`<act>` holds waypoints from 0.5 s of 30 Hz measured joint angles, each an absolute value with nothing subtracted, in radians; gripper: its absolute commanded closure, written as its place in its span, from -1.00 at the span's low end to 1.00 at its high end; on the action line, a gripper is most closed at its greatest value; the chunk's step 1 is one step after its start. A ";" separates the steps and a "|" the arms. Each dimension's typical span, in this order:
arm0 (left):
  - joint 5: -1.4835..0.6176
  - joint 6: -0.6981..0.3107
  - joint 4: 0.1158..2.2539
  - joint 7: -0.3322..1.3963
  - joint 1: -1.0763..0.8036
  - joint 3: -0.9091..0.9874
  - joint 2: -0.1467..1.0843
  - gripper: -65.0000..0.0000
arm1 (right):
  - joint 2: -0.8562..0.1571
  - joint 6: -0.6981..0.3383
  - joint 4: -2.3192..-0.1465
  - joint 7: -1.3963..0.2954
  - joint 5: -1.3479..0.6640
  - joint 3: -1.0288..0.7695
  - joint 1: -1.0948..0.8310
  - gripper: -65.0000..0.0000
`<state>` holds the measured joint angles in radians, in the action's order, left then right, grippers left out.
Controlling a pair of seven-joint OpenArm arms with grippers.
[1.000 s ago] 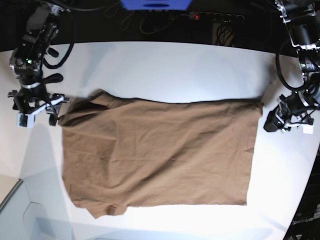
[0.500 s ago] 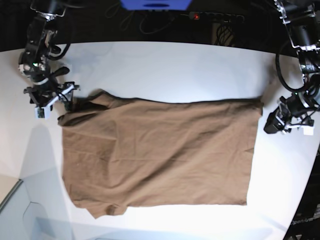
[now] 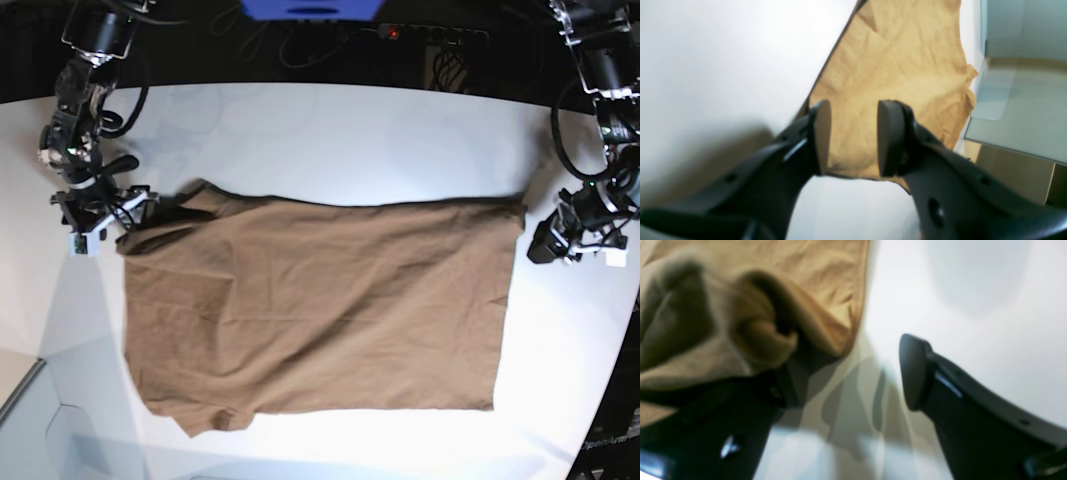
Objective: Layout the t-shirt on the table in an organized manner, then fold the t-shirt properly
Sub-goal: 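Adjust the shirt corner with the right gripper and release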
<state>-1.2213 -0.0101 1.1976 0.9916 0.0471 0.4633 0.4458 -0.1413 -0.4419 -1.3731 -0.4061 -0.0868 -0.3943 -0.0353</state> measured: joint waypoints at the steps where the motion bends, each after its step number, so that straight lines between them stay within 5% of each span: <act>1: -1.221 -0.010 1.198 0.993 0.045 0.463 0.446 0.30 | -0.142 -0.442 -1.373 -0.406 -0.086 -0.394 -0.033 -0.29; 9: -1.221 -0.010 1.198 0.992 0.045 0.463 0.446 0.30 | -0.143 -0.442 -1.367 -0.406 -0.087 -0.358 -0.034 0.16; 15: -1.221 -0.009 1.198 0.991 0.046 0.463 0.435 0.30 | -0.136 -0.442 -1.367 -0.406 -0.094 -0.326 -0.033 0.27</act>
<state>-1.2213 -0.0093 1.1976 0.9909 0.0456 0.4633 0.4351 -0.1364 -0.4419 -1.3670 -0.4061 -0.0937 -0.3260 -0.0334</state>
